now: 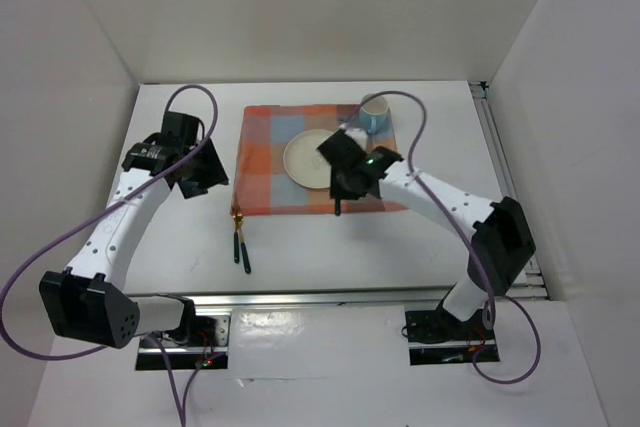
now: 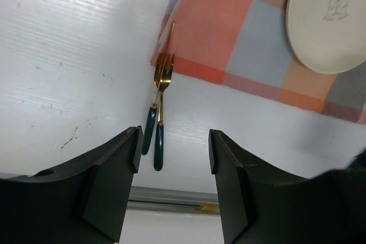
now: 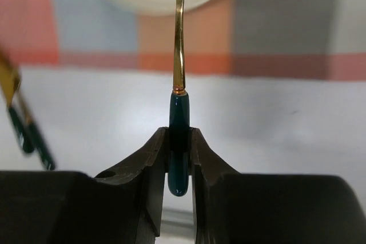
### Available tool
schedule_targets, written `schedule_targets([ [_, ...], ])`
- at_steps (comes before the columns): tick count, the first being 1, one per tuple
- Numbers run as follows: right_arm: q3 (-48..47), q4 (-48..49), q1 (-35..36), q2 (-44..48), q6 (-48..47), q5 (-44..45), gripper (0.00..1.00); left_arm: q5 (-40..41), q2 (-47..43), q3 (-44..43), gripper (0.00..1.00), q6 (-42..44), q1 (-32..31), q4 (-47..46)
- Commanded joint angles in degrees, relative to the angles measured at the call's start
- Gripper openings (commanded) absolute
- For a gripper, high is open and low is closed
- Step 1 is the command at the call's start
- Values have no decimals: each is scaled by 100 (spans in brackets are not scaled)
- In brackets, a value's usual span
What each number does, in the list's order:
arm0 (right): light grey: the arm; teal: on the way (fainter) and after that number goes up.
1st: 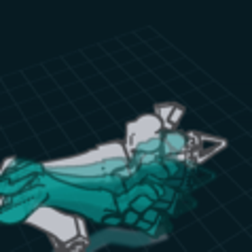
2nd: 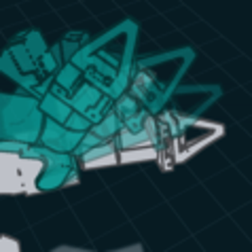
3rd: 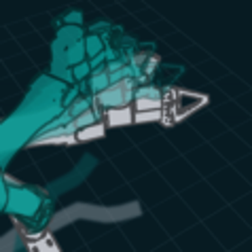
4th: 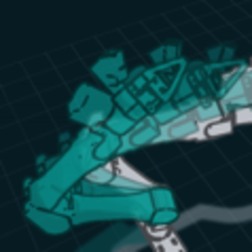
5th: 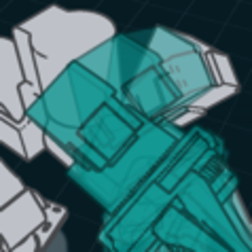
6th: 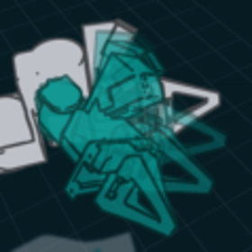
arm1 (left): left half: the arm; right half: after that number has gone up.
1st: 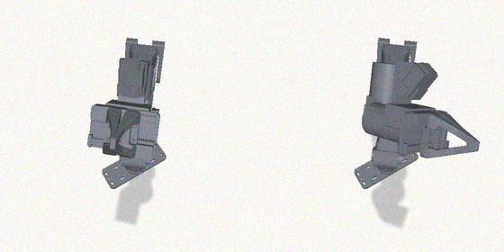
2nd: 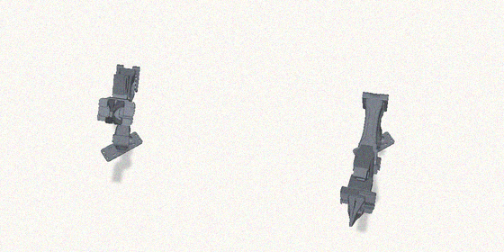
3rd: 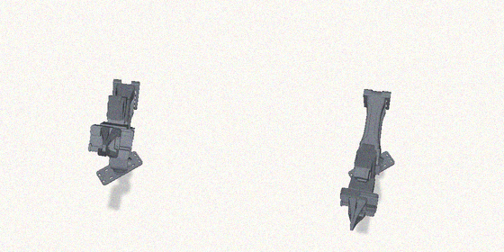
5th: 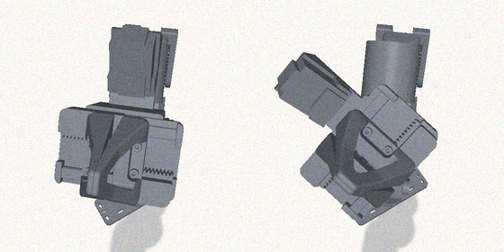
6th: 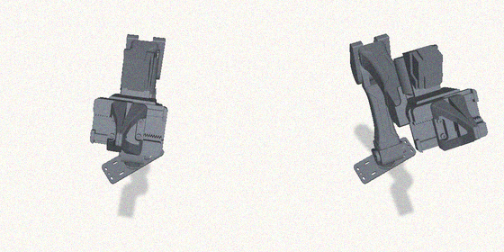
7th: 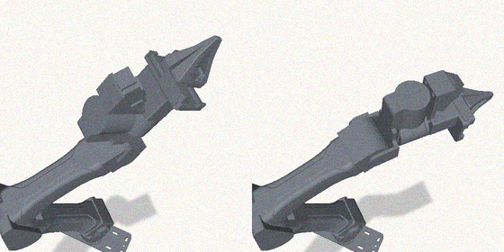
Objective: Set the dinner table for one person
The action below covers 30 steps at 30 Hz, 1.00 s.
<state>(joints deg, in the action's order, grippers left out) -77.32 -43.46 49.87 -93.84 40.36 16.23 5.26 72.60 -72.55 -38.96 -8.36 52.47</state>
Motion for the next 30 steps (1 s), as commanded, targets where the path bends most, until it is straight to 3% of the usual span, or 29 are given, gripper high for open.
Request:
schedule_targets([
  [1, 288, 222, -880, 252, -439, 161, 0, -472, 97, 285, 66, 336, -191, -386],
  [9, 104, 865, -2190, -661, -1179, 30, 0, -482, 448, 908, 65, 328, -324, -518],
  [17, -161, 1313, -2648, -1451, -1478, -50, 2, -482, 694, 1427, 65, 108, -377, -641],
  [18, -317, 1314, -2649, -1531, -1478, -50, 7, -482, 799, 1507, 65, 108, -377, -702],
  [19, -388, 1314, -2718, -1619, -1478, -50, 18, -482, 852, 1507, 65, 108, -377, -703],
  [21, -451, 1183, -2719, -1760, -1540, -102, 27, -482, 966, 1586, 65, 108, -377, -764],
  [22, -529, 1182, -2719, -1760, -1540, -102, 37, -482, 1028, 1647, 65, 56, -377, -825],
  [23, -530, 1182, -2719, -1760, -1592, -163, 60, -421, 1107, 1718, 65, 55, -377, -895],
  [25, -530, 1182, -2719, -1647, -1593, -234, 80, -420, 1186, 1805, 62, 55, -377, -992],
  [26, -530, 1182, -2719, -1533, -1540, -234, 86, -420, 1247, 1876, 60, 55, -377, -1045],
  [30, -469, 1059, -2719, -1172, -1488, -339, 87, -586, 1248, 2070, 46, 3, -377, -1510],
])
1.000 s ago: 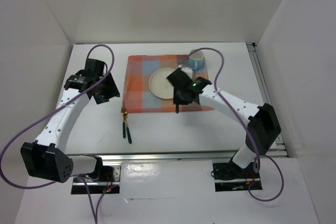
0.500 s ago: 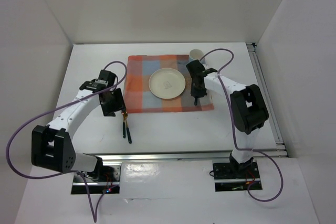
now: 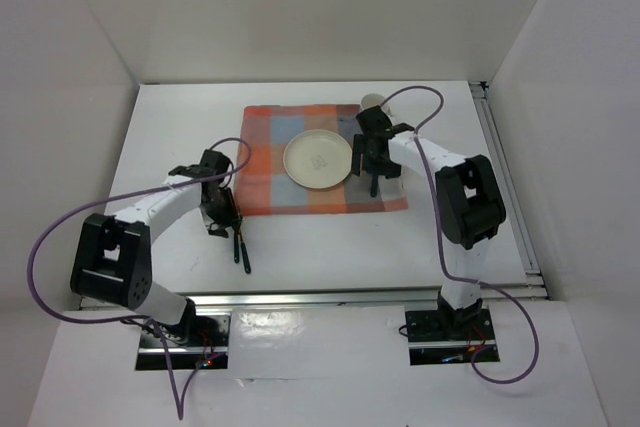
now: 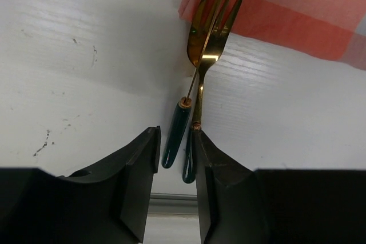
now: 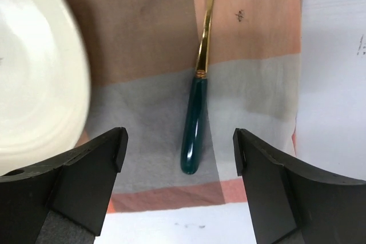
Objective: Set the dinner table for one person
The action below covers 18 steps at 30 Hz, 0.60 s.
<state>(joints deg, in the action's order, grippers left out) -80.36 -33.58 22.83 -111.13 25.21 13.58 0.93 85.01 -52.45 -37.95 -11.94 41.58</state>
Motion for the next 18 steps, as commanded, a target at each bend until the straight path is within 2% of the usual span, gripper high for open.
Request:
schedule_targets([
  [1, -112, 10, -15, 627, 28, -75, 87, -154, 67, 129, 45, -98, -18, -475],
  [8, 187, -157, -15, 1189, 89, -137, 87, -75, 253, 375, 40, -352, -18, -607],
  [15, 406, -263, -15, 1524, 142, 56, 88, 117, 376, 481, 28, -538, -18, -678],
  [18, 407, -324, -68, 1577, 142, 57, 88, 249, 35, 376, 20, -538, -71, -415],
])
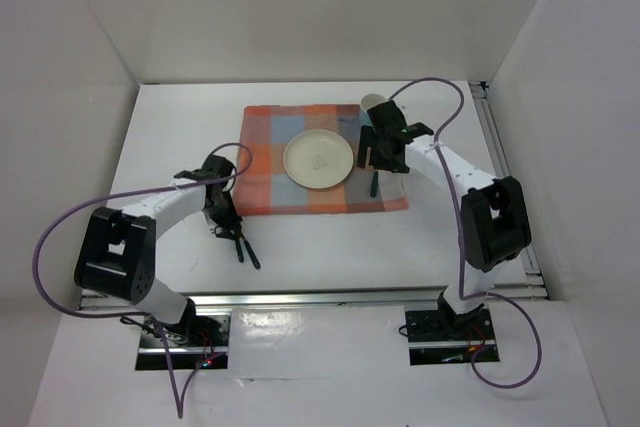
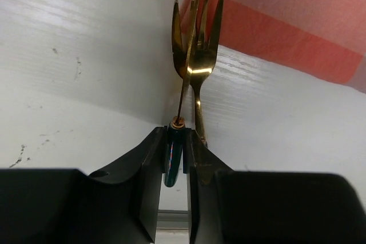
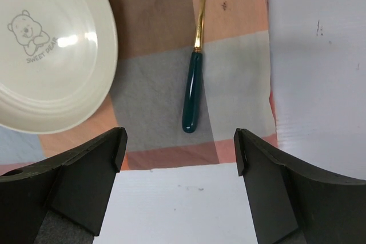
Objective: Set the dinner table for one person
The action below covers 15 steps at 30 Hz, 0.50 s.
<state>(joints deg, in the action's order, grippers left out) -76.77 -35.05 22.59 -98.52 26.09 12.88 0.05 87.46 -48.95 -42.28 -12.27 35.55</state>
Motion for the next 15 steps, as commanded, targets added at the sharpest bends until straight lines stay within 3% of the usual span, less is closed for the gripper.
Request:
schedule_targets([
  [1, 48, -178, -44, 377, 54, 127, 88, 390, -308, -148, 19, -105, -38, 302],
  [5, -4, -283, -44, 509, 54, 127, 88, 522, -747, -703, 6, 141, -222, 926],
  [9, -4, -283, -97, 763, 54, 74, 88, 514, -941, -1221, 0, 474, -503, 1366],
  [15, 337, -398, -211, 1220, 238, 126, 88, -84, -636, -2222, 0, 598, -1127, 1324],
])
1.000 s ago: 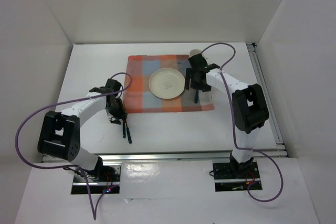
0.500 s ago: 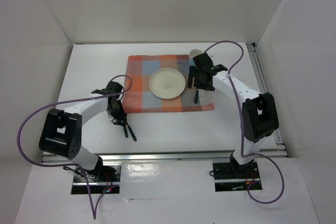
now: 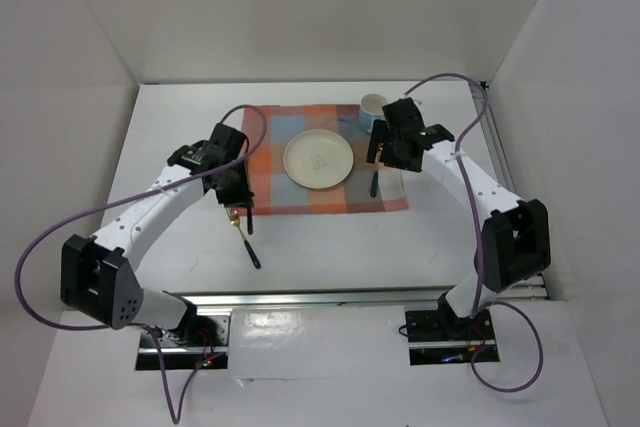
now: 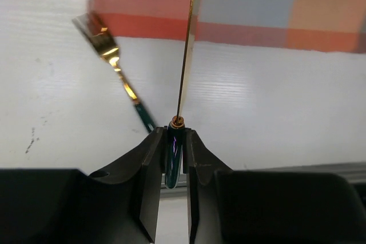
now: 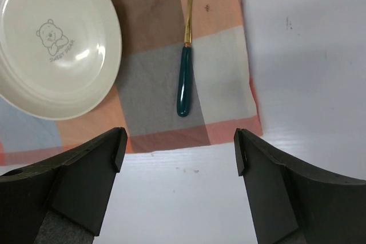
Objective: Set the dinner table for one person
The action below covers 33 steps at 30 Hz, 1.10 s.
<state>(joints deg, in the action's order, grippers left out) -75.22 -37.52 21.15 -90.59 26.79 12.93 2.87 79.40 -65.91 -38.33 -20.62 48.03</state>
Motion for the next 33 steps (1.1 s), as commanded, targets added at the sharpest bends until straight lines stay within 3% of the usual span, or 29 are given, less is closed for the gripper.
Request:
schedule_targets([
  [1, 244, -212, -154, 663, 221, 122, 88, -514, 321, -728, 0, 133, -563, -3],
  [7, 815, -431, -716, 1866, 537, -71, 88, -1034, 1972, -2855, 0, 1, -1373, -259],
  [12, 1105, -669, -1121, 2668, 652, -133, 88, -1517, 3815, -4323, 0, -236, -1646, -479],
  [19, 1334, -1064, -1393, 3293, 793, -308, 88, -1588, 5374, -6255, 0, -561, -1919, -707],
  [22, 1335, -1222, -1394, 3416, 793, -361, 88, -1588, 6059, -6679, 0, -676, -1919, -891],
  [31, 1273, -1583, -1447, 3636, 740, -247, 88, -1404, 6544, -6672, 0, -993, -1919, -1226],
  [32, 1273, -1583, -1447, 3697, 740, -247, 88, -1404, 6545, -6724, 2, -993, -1919, -1226],
  [33, 1273, -1644, -1447, 3697, 679, -247, 88, -1404, 6545, -6724, 11, -1053, -1919, -1226],
])
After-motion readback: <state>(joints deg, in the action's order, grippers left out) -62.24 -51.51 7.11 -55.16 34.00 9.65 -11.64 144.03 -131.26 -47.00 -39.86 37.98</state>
